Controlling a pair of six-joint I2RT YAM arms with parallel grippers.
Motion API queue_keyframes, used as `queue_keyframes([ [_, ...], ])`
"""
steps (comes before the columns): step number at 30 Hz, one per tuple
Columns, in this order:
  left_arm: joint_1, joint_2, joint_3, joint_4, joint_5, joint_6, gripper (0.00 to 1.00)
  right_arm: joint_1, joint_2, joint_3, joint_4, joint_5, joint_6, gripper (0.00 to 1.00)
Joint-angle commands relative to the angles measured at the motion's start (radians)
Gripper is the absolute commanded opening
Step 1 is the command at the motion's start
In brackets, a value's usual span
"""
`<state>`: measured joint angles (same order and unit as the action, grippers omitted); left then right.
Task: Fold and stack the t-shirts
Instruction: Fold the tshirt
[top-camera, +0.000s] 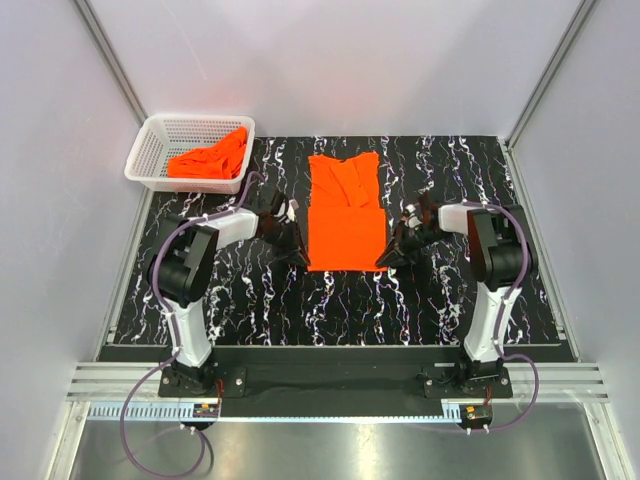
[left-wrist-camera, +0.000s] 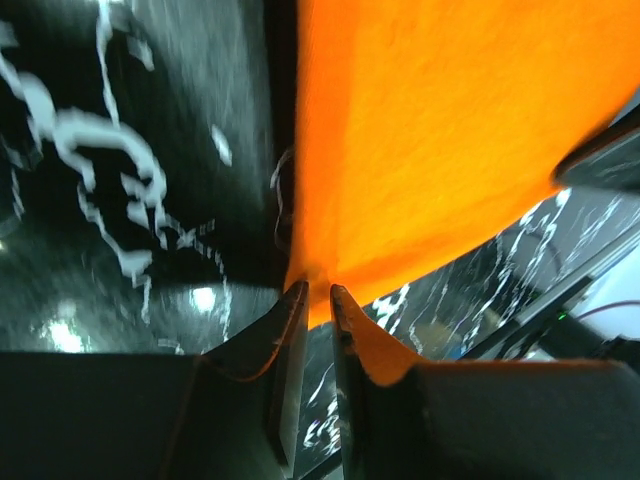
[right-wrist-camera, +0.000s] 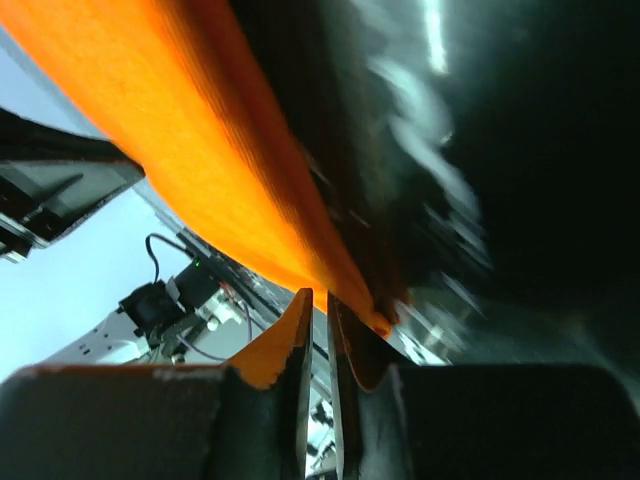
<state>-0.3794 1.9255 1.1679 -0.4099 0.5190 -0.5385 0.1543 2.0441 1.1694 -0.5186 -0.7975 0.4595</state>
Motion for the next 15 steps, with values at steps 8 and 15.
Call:
queue_keyframes([
  [8,-0.007,-0.262,-0.079,-0.044,0.019,-0.015,0.33,-0.056,-0.292,-0.106,-0.049,0.107,0.021,0.27],
  [15,-0.029,-0.371,-0.24,0.152,0.055,-0.271,0.47,-0.055,-0.505,-0.33,0.125,0.159,0.273,0.55],
])
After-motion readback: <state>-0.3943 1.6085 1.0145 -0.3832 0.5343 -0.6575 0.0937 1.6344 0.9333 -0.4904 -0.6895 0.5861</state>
